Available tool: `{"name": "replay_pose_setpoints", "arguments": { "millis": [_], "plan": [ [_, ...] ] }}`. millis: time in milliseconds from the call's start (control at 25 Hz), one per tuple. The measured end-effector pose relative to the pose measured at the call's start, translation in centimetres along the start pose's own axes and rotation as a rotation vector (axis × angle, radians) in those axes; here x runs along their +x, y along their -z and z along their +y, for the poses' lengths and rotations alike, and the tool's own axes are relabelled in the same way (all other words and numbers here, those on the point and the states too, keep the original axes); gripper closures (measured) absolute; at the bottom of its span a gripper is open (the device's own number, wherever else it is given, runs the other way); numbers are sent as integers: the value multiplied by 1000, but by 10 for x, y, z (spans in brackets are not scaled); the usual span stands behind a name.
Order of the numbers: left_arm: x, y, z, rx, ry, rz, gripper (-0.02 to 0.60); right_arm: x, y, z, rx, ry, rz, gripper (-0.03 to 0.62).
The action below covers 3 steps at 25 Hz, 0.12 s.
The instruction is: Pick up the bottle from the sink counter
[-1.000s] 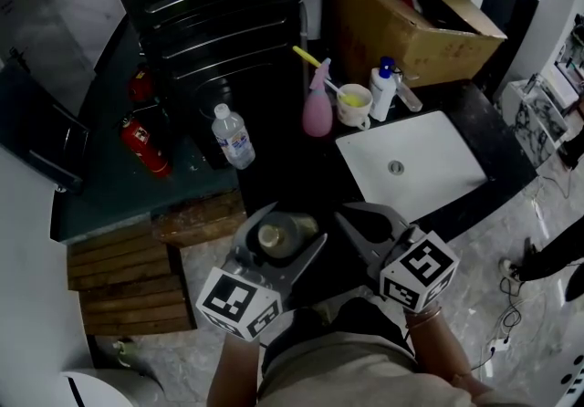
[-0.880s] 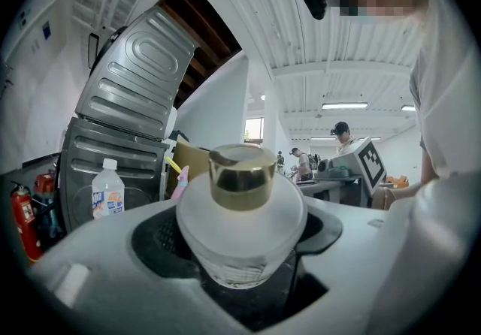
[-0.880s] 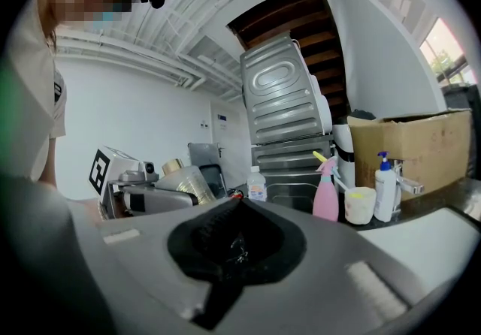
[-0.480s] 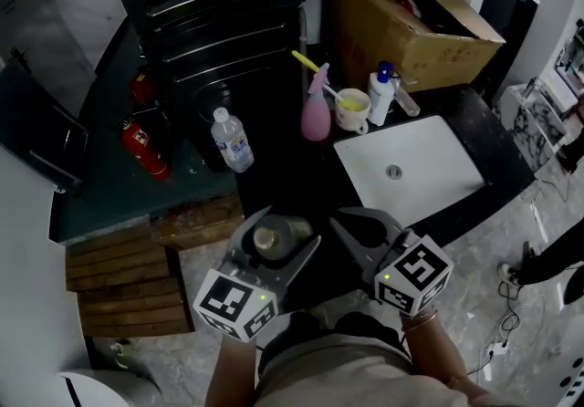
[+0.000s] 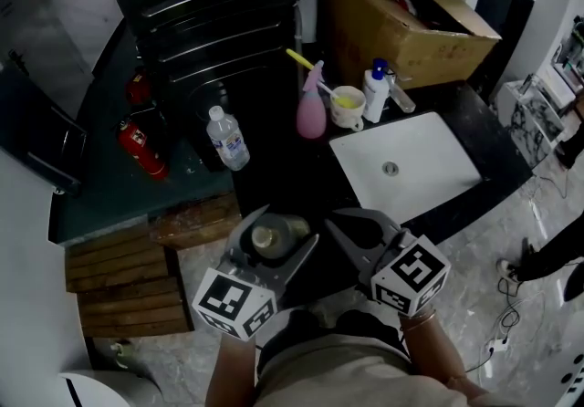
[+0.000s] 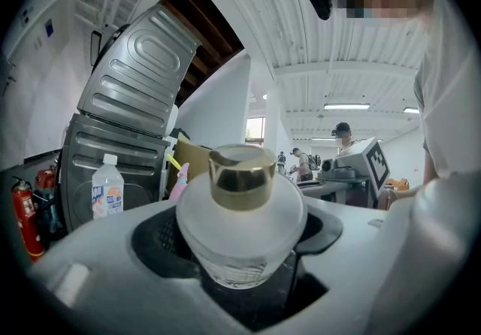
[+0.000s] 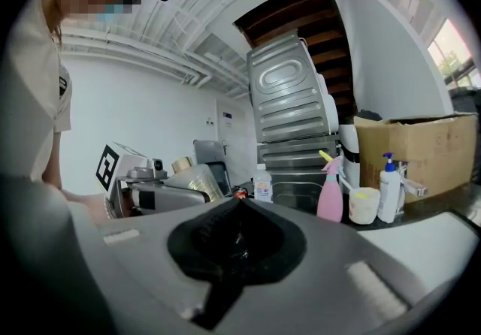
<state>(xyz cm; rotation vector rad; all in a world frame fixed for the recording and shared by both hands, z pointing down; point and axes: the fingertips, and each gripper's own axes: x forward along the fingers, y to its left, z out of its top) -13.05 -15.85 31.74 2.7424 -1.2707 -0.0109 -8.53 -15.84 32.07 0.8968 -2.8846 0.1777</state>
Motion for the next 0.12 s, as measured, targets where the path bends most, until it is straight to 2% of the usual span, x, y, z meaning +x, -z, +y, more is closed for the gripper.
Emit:
{"name": "replay_pose_setpoints", "arguments": {
  "millis": [120],
  "plan": [
    [-1, -2, -3, -4, -2, 0, 236, -2, 0, 1, 4, 1, 0, 591]
  ]
}}
